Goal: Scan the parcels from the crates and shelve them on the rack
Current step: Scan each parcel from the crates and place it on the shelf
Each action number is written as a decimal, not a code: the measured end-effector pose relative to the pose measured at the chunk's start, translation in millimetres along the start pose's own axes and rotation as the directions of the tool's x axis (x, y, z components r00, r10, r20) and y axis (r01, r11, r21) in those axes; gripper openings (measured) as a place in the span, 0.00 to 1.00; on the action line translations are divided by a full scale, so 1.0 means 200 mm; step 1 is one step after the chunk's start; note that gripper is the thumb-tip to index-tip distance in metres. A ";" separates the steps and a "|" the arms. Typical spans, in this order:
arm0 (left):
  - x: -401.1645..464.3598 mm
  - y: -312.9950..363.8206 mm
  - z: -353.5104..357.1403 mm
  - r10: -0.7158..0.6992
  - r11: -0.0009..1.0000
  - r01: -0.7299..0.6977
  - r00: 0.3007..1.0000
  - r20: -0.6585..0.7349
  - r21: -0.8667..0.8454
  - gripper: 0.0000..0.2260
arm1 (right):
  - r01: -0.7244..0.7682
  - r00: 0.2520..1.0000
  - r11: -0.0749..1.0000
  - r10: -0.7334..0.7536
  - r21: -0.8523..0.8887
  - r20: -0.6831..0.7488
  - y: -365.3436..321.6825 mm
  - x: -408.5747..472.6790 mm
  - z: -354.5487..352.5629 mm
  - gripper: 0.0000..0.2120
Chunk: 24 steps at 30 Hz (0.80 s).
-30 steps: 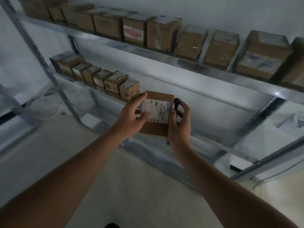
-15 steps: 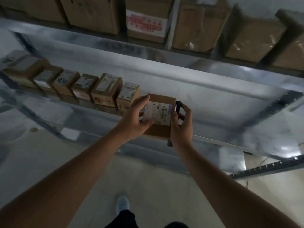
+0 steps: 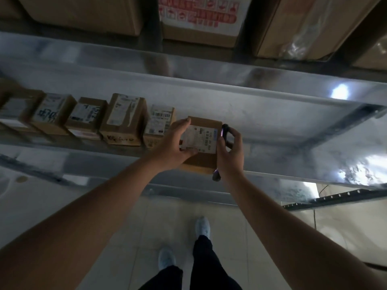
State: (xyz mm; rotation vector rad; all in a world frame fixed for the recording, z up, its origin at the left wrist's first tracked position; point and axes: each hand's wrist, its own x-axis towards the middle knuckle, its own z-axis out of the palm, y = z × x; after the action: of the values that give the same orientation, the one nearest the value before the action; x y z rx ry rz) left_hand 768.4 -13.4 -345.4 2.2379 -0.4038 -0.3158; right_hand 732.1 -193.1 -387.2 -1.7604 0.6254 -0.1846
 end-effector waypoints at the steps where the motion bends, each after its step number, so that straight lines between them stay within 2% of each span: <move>1: 0.03 -0.01 0.00 -0.012 1.000 0.012 1.000 0.007 -0.003 0.43 | 0.000 1.000 1.000 0.000 0.008 0.006 0.01 0.03 0.02 0.17; 13: 0.31 -0.12 0.04 -0.129 0.990 0.131 0.991 0.040 -0.059 0.46 | -0.075 0.993 0.995 0.069 0.059 0.098 0.10 0.33 0.18 0.16; 21: 0.41 -0.20 0.08 -0.176 0.981 0.179 0.983 0.048 -0.068 0.47 | -0.126 0.988 0.989 0.118 0.079 0.101 0.13 0.40 0.27 0.16; 24: 0.43 -0.22 0.09 -0.199 0.976 0.203 0.978 0.057 -0.077 0.46 | -0.094 0.993 0.994 0.090 0.052 0.077 0.14 0.42 0.29 0.14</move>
State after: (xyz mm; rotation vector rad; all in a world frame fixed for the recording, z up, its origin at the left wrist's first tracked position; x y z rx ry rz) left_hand 849.4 -32.5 -398.7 2.1963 -0.1853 -0.4857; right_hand 820.5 -189.9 -447.6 -1.6737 0.6399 -0.0721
